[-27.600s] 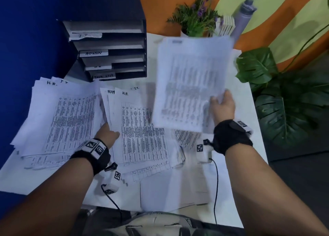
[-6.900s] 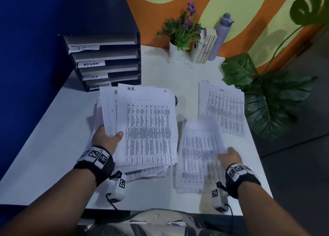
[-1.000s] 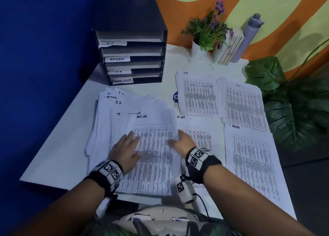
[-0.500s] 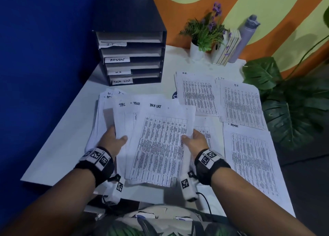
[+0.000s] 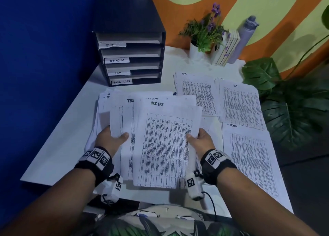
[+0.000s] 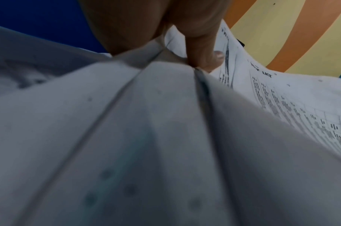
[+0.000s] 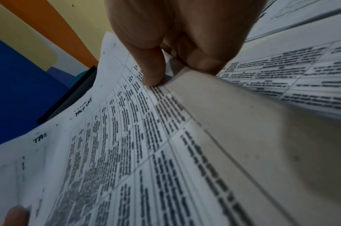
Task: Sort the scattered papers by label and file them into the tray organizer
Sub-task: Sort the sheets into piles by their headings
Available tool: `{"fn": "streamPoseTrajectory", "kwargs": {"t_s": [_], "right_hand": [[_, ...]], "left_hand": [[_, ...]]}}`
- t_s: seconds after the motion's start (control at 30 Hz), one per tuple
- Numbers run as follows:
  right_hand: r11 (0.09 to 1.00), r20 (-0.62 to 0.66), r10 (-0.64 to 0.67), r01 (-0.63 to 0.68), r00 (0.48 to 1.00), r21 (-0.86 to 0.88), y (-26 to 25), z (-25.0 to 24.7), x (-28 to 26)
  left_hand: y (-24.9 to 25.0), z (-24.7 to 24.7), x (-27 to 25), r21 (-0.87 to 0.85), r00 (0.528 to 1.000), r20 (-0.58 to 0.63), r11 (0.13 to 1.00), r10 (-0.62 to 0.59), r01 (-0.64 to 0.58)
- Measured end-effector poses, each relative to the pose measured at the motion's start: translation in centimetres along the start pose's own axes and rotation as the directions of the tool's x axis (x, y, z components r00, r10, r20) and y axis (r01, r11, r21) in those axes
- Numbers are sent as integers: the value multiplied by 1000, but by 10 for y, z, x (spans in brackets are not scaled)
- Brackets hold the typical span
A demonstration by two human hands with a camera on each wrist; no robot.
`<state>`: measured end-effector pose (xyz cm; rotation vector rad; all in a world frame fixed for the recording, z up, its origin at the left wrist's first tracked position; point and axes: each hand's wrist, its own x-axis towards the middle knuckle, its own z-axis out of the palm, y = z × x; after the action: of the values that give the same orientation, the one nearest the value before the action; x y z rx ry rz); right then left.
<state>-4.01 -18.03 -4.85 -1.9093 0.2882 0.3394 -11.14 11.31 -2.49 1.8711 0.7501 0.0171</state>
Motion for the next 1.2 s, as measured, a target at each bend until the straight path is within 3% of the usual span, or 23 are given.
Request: {"fn": "streamPoseTrajectory", "kwargs": {"t_s": [0.13,0.5,0.77,0.87,1.03,1.2], "right_hand": [[997,-10,-22,23,1000,74,-9,0,-3],[979,-42,95,-86,995,187,14,-20,2],[975,24,21,-26,999,219,0,-6,0],[983,7,30,-31,1000,181,5,-8,6],[959,-16,98,-90,995,268,18,-22,10],[943,71,89,-107,994,314,1,-23,1]], "left_hand": [[4,6,-2,-13,1000,14,1000,2,-2],[-2,4,7,-29,999,-46,999,-22,21],[10,21,3,14,999,42,1000,-6,5],[17,25,4,8,999,19,999,-45,45],[18,24,10,-17,998,-7,998,-66,66],[31,28,-2,19,994,81,997,-76,75]]}}
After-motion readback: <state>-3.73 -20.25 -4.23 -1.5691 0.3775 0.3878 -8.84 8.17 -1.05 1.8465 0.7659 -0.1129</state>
